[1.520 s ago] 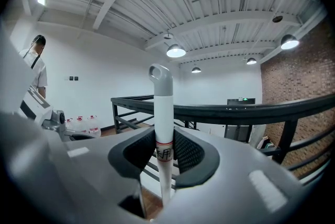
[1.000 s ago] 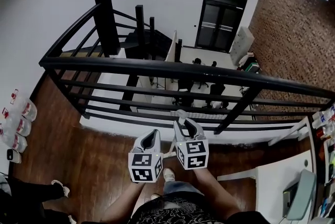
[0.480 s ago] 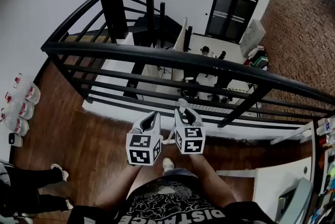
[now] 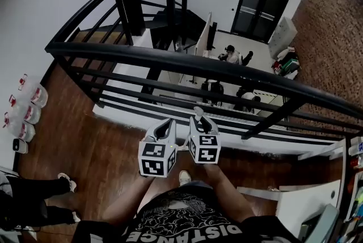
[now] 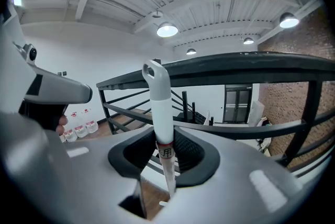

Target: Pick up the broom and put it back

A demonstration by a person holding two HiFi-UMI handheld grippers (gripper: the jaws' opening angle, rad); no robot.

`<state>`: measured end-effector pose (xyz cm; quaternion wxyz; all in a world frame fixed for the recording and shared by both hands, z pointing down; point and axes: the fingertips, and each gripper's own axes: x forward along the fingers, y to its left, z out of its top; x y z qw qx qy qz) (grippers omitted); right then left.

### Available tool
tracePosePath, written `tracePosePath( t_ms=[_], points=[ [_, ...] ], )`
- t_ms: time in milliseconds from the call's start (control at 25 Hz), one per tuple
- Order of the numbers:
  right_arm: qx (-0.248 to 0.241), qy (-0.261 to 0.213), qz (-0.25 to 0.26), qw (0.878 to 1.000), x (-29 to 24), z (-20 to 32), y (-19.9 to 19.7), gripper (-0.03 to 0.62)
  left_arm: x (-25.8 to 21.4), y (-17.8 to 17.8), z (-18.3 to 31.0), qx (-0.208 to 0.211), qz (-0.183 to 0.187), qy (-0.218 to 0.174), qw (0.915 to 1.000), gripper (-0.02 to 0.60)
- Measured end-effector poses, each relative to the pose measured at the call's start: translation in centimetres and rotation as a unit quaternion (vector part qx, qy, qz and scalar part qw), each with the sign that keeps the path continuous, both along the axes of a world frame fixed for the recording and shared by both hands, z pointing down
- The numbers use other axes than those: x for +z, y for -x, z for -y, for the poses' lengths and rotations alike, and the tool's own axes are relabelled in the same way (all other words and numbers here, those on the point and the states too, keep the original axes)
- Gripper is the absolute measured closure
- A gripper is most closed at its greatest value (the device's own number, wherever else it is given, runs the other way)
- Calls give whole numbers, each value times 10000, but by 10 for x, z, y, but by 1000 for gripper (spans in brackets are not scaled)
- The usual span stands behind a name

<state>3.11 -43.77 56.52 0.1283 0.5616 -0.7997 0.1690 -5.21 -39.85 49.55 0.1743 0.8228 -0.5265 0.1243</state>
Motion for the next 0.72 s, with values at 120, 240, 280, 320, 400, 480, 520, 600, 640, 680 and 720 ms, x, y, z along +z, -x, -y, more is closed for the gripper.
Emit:
tracePosePath(
  t_ms=[120, 240, 280, 320, 400, 480, 520, 600, 640, 680, 720],
  points=[
    [-28, 96, -39, 9999, 10, 15, -1, 496, 4, -5, 12, 22, 8, 28, 10000, 577],
    [-42, 146, -95, 9998, 20, 31, -5, 496, 8, -10, 25, 13, 4, 67, 10000, 577],
    [-46, 141, -108, 9998, 22, 37, -6, 496, 9, -11, 29, 3, -3, 84, 10000, 577],
    [-59, 135, -125, 9998, 22, 42, -7, 496, 10, -11, 33, -6, -12, 100, 9999, 577],
    [-96, 107, -179, 9997, 23, 52, -6, 496, 11, -12, 41, -8, -27, 115, 9999, 577],
    [-124, 69, -202, 9997, 22, 60, -4, 496, 11, -15, 47, 21, -39, 112, 9999, 577],
    [-143, 59, -204, 9997, 22, 64, -4, 496, 11, -16, 50, 39, -43, 108, 9999, 577],
    [-184, 61, -224, 9996, 22, 73, -4, 496, 12, -20, 57, 64, -49, 108, 9999, 577],
    [-195, 67, -238, 9995, 22, 77, -5, 496, 13, -21, 61, 66, -53, 112, 9999, 577],
    [-200, 74, -246, 9995, 23, 82, -6, 496, 13, -23, 65, 67, -56, 119, 9999, 577],
    [-202, 79, -247, 9995, 23, 86, -7, 496, 13, -24, 69, 70, -58, 123, 9999, 577]
  ],
)
